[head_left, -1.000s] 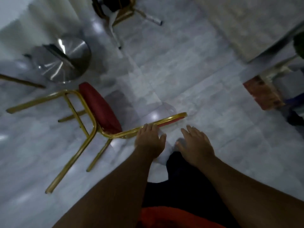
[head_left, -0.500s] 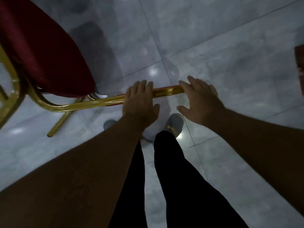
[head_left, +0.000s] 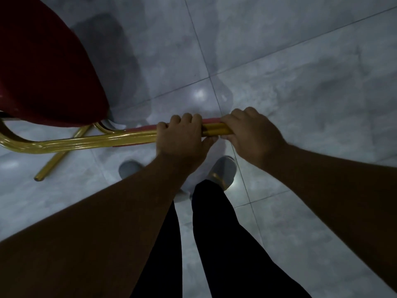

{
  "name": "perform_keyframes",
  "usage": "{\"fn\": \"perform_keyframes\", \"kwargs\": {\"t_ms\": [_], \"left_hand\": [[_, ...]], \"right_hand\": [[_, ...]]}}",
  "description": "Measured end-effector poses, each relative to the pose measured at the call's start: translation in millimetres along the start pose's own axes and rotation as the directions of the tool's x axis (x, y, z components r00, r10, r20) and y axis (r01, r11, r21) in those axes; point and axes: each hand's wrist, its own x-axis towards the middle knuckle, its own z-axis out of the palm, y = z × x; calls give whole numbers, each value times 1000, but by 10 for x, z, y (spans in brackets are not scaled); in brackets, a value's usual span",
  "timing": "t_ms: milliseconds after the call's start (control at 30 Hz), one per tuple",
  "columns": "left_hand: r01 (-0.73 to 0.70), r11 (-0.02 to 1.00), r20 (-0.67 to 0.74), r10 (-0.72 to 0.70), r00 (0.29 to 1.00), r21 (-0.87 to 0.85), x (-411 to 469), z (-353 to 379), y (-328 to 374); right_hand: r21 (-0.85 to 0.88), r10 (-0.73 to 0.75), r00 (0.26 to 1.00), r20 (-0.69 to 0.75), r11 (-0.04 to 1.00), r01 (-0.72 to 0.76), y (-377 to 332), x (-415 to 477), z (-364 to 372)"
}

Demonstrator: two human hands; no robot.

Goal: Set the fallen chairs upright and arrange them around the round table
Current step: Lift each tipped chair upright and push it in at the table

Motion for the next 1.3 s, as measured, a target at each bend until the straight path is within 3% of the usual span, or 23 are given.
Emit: {"fn": "perform_keyframes", "kwargs": {"t_ms": [200, 367, 567, 700, 767, 1100, 1300], "left_hand": [[-69, 997, -23, 70, 997, 13, -222, -159, -62], [-118, 993, -155, 113, 981, -18, -635, -501, -143], [-186, 967, -257, 137, 957, -174, -1328, -1278, -466], [-193, 945, -345, 94, 934, -265, -1809, -1851, -756], [-197, 933, -376, 75, 924, -300, -2021, -2078, -890], [-275, 894, -433, 105, 895, -354, -3372, -2611, -1929], [-421, 846, -607, 153, 780, -327, -4366, -2531, -2758]], "right_hand": [[-117, -53, 993, -109, 992, 40, -239, -190, -88], [-130, -56, 987, -151, 991, 37, -616, -459, -444], [48, -191, 966, -171, 978, 202, -1152, -787, -1187], [262, -136, 966, -220, 946, 192, -1480, -1016, -1583], [286, -139, 956, -257, 934, 213, -1731, -1067, -1759], [-50, -369, 809, -457, 919, 391, -3595, -1386, -2211], [-225, -433, 800, -415, 901, 371, -5076, -1683, -2068]]}}
